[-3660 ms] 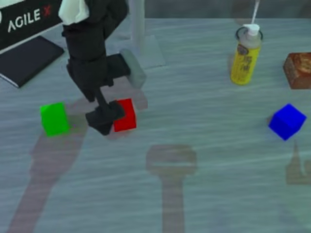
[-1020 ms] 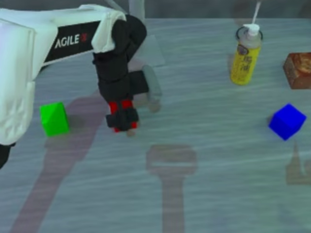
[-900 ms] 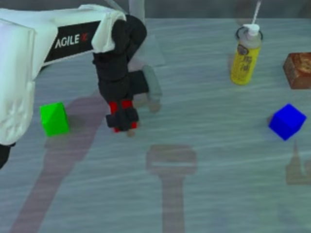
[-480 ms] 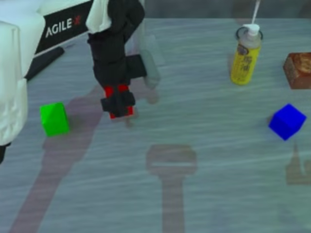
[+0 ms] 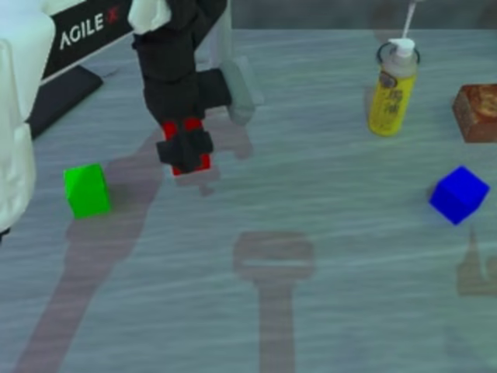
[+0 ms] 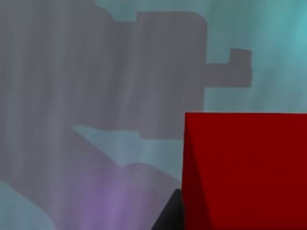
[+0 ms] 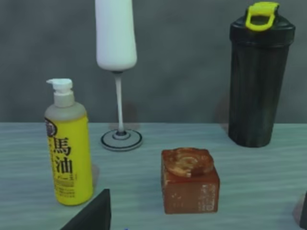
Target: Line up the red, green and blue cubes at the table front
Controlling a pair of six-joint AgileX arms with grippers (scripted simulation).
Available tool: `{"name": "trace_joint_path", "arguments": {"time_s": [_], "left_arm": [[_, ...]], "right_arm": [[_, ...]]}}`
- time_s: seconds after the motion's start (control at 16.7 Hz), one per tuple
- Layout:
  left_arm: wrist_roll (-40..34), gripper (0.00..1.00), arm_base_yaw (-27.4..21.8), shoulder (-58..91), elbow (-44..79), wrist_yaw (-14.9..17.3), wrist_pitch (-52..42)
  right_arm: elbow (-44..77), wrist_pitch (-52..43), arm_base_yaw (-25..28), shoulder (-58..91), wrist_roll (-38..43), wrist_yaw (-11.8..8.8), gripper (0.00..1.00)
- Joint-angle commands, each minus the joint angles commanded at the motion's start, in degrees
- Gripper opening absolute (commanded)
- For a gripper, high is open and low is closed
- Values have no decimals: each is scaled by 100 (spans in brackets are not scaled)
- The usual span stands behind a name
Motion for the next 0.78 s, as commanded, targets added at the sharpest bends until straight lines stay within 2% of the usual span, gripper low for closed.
{"name": "trace_joint_path", "arguments": {"time_s": [0.3,0.78], "left_arm": [[2,0,-304,-805,-943,-19,263],[28,0,-1157,-2909,-3897,-10,882]], "right_arm": [[0,0,0,0,0,0,100],[0,0,0,0,0,0,100]]}}
